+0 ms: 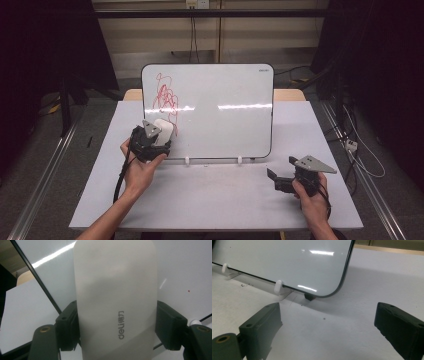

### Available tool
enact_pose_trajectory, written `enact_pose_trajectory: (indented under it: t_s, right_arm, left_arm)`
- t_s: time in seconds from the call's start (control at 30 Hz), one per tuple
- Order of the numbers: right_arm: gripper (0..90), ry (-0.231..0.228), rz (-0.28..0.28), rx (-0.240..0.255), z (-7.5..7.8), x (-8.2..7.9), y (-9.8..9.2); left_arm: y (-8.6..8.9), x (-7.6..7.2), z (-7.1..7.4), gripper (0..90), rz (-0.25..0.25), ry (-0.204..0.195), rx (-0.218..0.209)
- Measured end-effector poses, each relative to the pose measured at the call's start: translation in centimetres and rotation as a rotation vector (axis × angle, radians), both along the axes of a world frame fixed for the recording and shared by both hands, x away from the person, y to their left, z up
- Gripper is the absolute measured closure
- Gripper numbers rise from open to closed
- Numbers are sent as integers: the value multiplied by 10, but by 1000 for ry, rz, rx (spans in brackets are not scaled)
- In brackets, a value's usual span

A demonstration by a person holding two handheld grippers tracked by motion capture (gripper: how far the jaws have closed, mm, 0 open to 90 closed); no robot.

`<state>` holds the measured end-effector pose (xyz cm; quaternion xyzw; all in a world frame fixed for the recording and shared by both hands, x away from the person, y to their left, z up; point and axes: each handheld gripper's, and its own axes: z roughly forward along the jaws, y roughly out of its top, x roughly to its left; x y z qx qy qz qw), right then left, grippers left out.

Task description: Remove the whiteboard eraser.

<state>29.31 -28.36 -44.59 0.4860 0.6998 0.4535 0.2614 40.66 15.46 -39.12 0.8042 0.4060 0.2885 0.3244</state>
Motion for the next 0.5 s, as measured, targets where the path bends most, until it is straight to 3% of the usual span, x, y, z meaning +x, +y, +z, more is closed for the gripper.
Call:
enact_pose_trajectory:
  t_s: [0.5]
  right_arm:
    - [75,1,2,0,0,0,0]
  left_arm:
    - [4,0,0,302,-6,1,-35]
